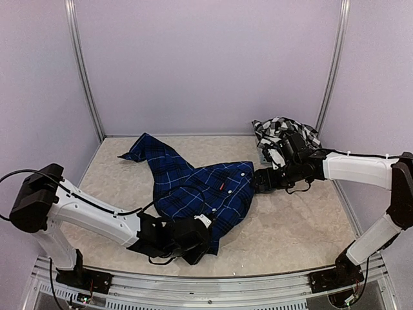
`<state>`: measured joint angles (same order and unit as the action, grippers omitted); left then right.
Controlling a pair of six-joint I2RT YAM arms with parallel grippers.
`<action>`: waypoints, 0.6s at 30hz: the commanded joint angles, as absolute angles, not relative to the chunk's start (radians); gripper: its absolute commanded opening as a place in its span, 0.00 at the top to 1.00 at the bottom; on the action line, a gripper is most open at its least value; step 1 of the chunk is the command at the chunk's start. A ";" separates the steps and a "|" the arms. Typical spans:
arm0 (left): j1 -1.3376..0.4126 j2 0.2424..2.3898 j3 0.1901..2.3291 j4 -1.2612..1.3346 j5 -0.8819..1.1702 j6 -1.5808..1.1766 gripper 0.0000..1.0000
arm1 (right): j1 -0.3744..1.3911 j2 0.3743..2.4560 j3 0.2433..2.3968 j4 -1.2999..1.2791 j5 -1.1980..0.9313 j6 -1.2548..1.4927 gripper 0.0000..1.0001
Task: Fold and stack the long sleeve shirts
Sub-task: Flatten out the crumpled shirt at the center of the board.
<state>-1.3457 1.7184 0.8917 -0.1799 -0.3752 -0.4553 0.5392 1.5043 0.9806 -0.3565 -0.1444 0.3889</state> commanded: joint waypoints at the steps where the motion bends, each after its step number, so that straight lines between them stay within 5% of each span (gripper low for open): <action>1: -1.348 1.753 0.934 -0.198 -0.446 -0.472 0.50 | 0.530 1.467 0.959 -0.327 -0.149 0.398 0.02; 11: -1.118 1.502 0.816 -0.150 -0.197 -0.395 0.89 | 0.531 1.450 0.939 -0.331 -0.141 0.386 0.02; 18: -0.848 1.275 0.848 -0.129 0.141 -0.372 1.00 | 0.531 1.446 0.921 -0.332 -0.137 0.382 0.03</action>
